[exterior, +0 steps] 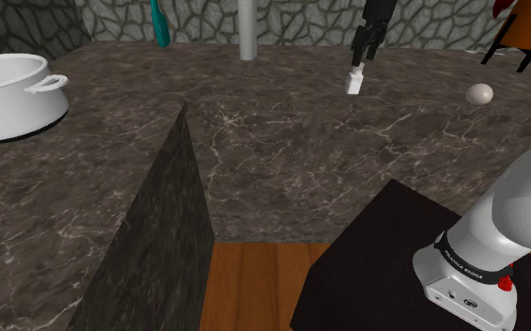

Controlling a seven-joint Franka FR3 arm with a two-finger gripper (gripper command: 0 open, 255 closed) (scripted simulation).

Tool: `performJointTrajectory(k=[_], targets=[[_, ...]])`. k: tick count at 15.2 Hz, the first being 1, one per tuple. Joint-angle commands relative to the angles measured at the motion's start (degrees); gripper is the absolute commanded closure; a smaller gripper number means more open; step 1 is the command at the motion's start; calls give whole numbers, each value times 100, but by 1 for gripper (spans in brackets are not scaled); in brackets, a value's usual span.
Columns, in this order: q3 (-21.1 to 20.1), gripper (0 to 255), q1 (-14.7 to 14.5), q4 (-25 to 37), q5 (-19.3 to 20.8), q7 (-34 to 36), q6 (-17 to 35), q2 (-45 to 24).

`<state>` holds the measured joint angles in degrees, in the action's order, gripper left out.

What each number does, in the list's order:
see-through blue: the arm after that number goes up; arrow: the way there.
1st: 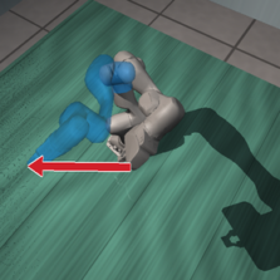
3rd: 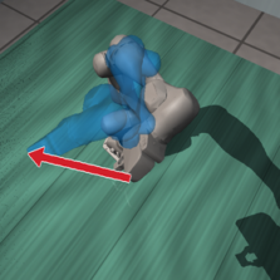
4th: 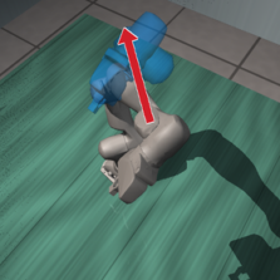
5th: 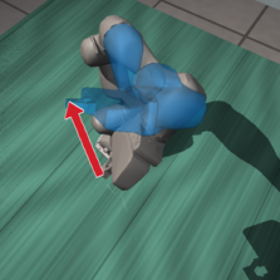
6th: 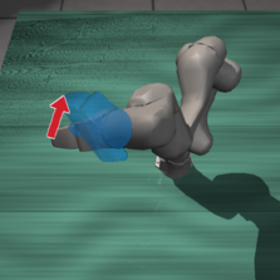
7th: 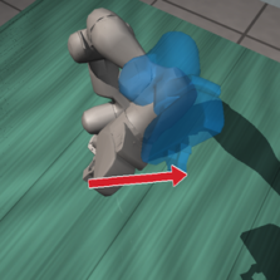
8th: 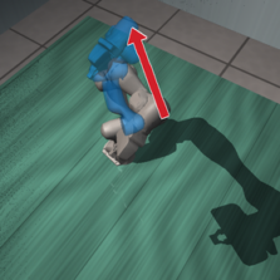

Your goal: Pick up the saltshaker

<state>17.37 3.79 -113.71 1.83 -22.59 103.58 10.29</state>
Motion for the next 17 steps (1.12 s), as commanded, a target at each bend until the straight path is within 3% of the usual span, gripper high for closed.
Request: performJointTrajectory(k=[1, 3, 4, 13, 17], targets=[[13, 0, 5, -117, -8, -18, 156, -38], [15, 0, 6, -158, -8, -19, 200, -41], [14, 255, 6, -155, -7, -18, 193, -37], [15, 255, 6, -158, -8, -19, 200, -41], [5, 255, 1, 135, -8, -13, -107, -26]])
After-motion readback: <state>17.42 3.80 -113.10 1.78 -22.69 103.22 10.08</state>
